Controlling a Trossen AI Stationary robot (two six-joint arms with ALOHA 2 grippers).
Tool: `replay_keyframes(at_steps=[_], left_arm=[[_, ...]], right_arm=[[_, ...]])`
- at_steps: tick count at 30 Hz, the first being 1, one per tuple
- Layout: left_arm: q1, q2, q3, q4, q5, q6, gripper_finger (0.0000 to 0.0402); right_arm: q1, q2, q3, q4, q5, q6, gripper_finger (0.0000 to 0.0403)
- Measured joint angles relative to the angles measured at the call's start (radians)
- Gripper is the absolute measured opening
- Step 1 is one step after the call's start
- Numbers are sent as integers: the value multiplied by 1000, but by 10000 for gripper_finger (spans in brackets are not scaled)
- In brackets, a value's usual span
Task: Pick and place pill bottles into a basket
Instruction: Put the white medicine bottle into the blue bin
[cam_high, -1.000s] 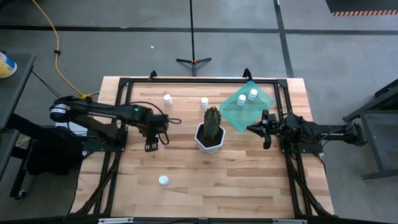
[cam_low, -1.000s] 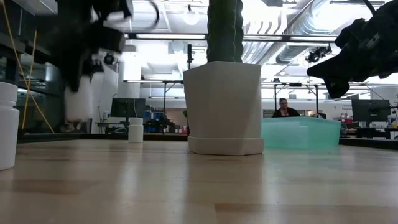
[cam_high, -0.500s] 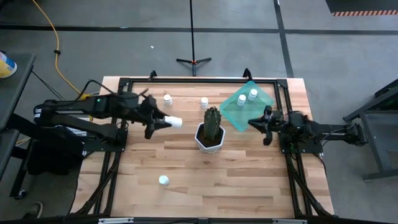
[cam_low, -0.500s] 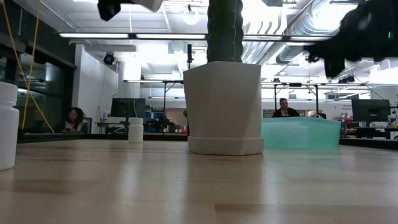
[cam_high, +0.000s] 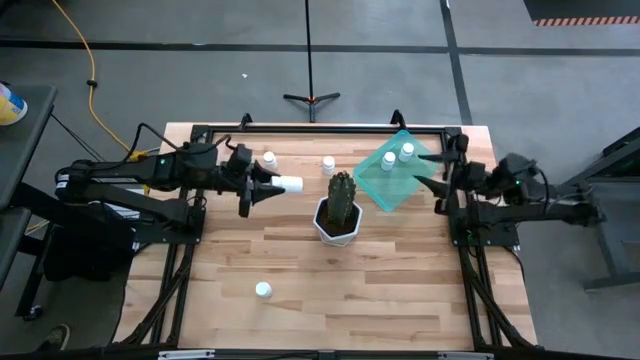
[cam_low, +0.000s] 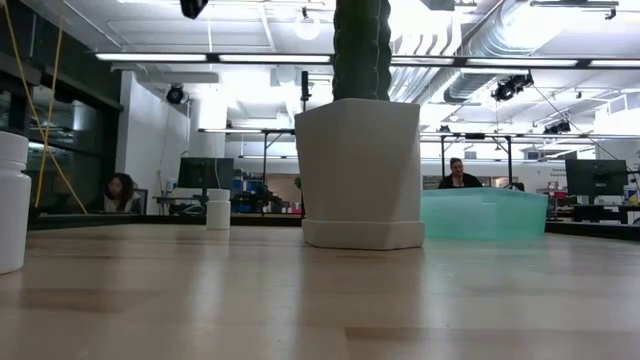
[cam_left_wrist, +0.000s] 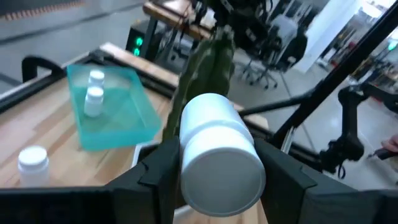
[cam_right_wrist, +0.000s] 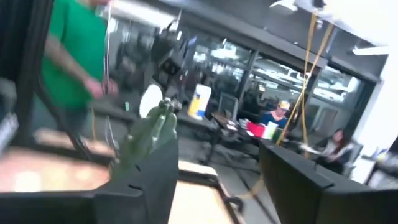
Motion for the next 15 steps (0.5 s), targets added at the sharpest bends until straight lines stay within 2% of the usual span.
replay_keyframes(at_steps=[4, 8, 11, 15], left_arm=[[0, -5, 0, 73, -3, -11, 205], [0, -4, 0, 139, -9, -24, 205], [0, -3, 0, 156, -45, -45, 205], [0, -3, 0, 158, -119, -77, 205]], right_arm=[[0, 157, 185, -36, -2, -114, 226], [0, 306, 351, -92, -50, -275, 225], [0, 420, 456, -163, -62, -374, 219], [0, 555, 574, -209, -61, -414, 211]])
